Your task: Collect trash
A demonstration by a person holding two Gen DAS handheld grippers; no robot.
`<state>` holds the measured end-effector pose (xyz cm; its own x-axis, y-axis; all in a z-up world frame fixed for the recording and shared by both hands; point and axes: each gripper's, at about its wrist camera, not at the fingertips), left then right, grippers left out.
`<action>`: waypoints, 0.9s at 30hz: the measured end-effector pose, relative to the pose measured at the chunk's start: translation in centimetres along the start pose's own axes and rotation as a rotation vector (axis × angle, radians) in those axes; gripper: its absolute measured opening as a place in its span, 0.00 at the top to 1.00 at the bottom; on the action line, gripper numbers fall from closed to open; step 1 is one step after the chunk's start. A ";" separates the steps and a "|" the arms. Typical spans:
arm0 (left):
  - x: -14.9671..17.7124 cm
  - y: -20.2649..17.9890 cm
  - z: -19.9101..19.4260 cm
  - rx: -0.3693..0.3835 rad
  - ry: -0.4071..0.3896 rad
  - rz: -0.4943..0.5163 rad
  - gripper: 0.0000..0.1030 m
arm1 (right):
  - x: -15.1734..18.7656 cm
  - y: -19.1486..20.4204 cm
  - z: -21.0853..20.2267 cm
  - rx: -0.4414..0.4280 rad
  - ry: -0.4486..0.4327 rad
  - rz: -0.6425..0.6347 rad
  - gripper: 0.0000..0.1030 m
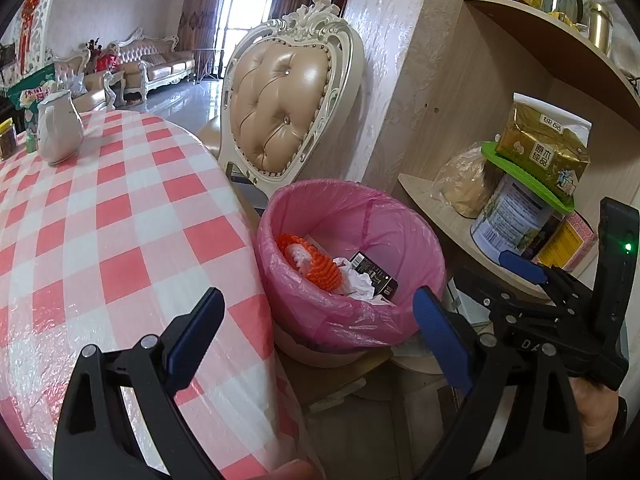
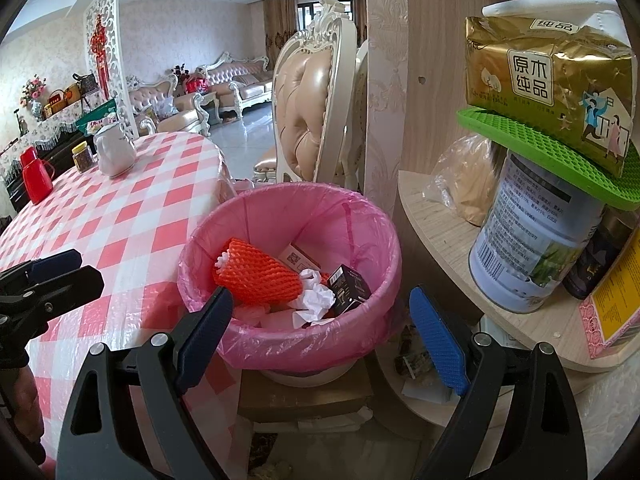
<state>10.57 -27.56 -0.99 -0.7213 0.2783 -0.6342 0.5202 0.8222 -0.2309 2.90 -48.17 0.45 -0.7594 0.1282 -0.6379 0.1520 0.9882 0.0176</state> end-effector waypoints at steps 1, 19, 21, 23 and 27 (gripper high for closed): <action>0.0 0.0 0.0 0.000 0.000 0.000 0.10 | 0.0 0.0 0.0 -0.001 0.000 0.000 0.18; 0.0 -0.2 0.0 0.000 0.000 0.001 0.10 | 0.0 0.0 0.0 -0.001 0.000 0.002 0.18; -0.1 -0.2 0.0 0.001 0.001 0.003 0.10 | 0.1 0.0 0.0 -0.001 0.000 0.002 0.18; -0.1 -0.2 -0.1 0.002 0.001 0.005 0.10 | 0.1 0.1 0.1 -0.001 0.001 0.002 0.18; -0.1 -0.3 -0.1 0.001 0.001 0.004 0.10 | 0.1 0.0 0.1 -0.002 0.001 0.002 0.18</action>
<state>10.44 -27.75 -0.82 -0.7195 0.2822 -0.6346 0.5237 0.8206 -0.2289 2.85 -48.13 0.35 -0.7594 0.1307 -0.6374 0.1527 0.9881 0.0206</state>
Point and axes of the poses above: each gripper's, at about its wrist camera, not at the fingertips, and z roughly the way its jaws point, y to its left, x to its underside, and after that the axes turned 9 degrees about y, right-handed
